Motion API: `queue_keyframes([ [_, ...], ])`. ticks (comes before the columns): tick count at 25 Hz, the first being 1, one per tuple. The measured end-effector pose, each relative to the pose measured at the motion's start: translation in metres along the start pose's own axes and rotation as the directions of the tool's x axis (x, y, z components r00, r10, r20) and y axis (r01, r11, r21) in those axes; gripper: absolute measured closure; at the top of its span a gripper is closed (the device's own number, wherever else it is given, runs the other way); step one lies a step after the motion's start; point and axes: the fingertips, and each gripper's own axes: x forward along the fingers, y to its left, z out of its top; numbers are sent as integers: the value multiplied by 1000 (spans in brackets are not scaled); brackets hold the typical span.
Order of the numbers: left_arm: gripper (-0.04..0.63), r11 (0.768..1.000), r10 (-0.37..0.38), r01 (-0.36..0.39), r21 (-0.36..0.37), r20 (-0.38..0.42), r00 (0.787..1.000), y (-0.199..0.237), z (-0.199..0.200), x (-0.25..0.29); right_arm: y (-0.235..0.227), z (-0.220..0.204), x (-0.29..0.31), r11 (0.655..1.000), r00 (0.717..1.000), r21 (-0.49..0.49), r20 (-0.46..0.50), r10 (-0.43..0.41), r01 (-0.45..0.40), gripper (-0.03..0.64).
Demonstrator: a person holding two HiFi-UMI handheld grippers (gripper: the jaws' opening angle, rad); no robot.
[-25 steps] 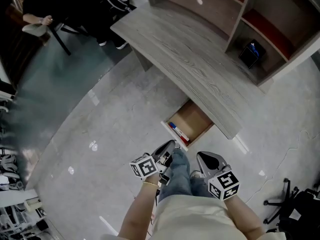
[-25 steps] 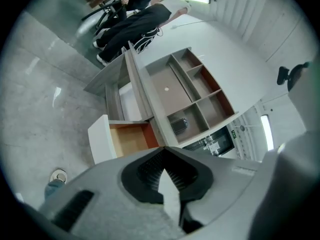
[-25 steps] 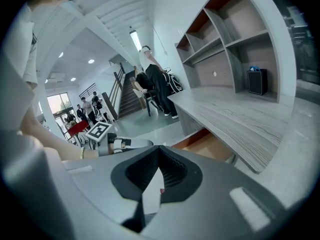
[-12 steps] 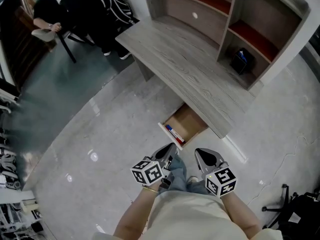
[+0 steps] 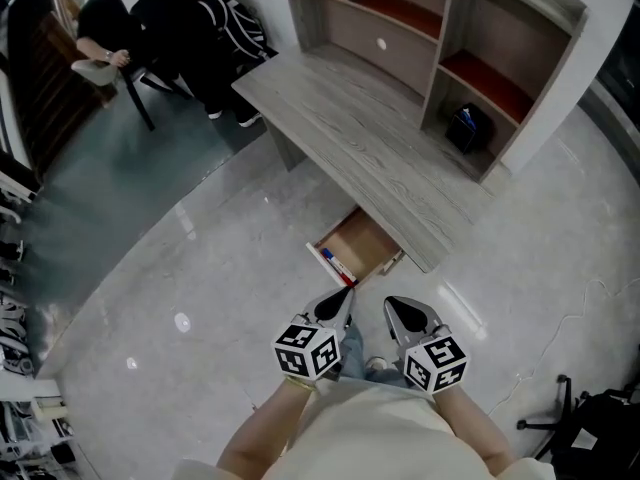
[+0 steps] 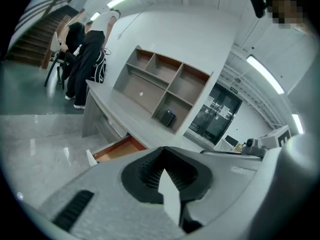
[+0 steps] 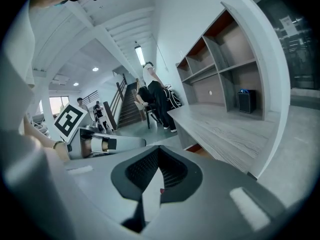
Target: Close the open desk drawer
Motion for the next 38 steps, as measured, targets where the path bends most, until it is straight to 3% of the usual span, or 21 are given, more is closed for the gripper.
queue_keyframes([
  [3, 597, 997, 8, -8, 74, -3, 1000, -18, -2, -2, 1, 3, -11, 1000, 1000, 0, 19, 0, 0, 611],
  [11, 597, 987, 13, -11, 157, -9, 1000, -47, -15, -6, 4, 0, -37, 1000, 999, 1, 54, -3, 3, 611],
  [38, 597, 984, 9, -9, 178, 2, 1000, -72, -33, -21, 15, -8, -64, 999, 998, -44, 68, -15, 18, 612],
])
